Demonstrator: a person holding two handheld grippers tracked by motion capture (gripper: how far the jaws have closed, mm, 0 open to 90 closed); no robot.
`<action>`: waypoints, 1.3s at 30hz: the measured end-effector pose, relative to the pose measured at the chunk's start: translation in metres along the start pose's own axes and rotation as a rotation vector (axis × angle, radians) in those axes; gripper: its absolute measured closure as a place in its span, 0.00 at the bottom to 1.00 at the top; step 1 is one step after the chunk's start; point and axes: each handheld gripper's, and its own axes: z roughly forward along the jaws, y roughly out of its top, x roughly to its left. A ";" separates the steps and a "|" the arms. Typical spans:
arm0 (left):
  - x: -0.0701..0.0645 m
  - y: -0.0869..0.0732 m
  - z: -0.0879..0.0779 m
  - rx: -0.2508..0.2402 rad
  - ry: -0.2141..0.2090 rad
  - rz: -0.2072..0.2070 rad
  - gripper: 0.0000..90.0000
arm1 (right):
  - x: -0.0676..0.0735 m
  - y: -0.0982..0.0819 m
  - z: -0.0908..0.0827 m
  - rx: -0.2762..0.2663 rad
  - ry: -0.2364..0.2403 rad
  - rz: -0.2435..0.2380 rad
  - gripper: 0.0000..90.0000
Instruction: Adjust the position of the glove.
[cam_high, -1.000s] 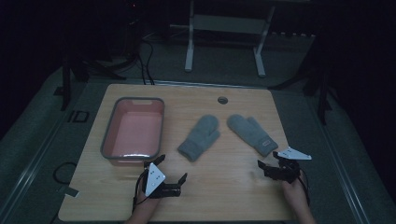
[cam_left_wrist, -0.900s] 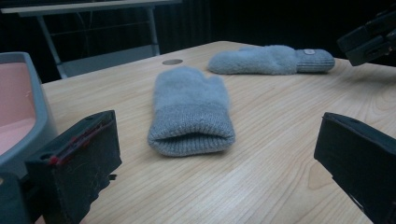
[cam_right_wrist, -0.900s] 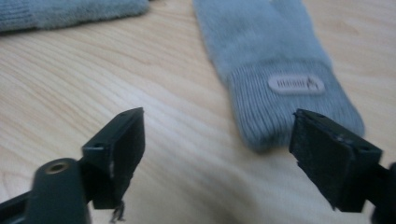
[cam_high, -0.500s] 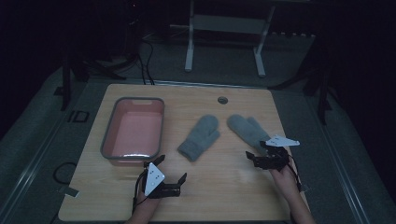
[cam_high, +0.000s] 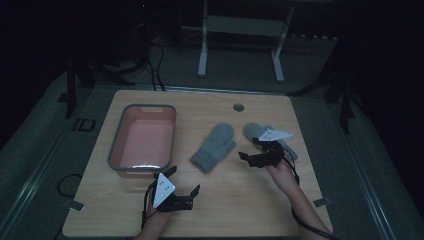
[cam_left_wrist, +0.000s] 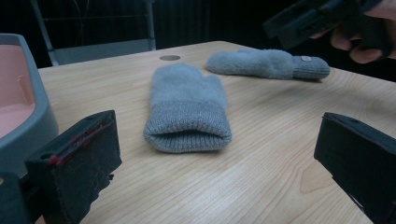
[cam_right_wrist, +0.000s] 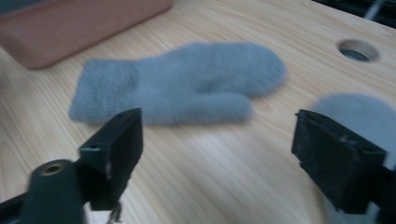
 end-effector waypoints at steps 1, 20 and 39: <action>0.000 0.000 0.000 0.000 -0.002 0.000 0.01 | 0.001 0.007 0.010 0.001 0.014 0.018 0.15; 0.000 0.001 -0.002 -0.014 0.060 -0.001 0.01 | 0.019 0.038 0.097 0.155 0.104 -0.109 0.26; 0.002 0.004 -0.006 -0.018 0.069 -0.016 0.01 | 0.012 0.032 0.127 0.217 0.087 -0.136 0.70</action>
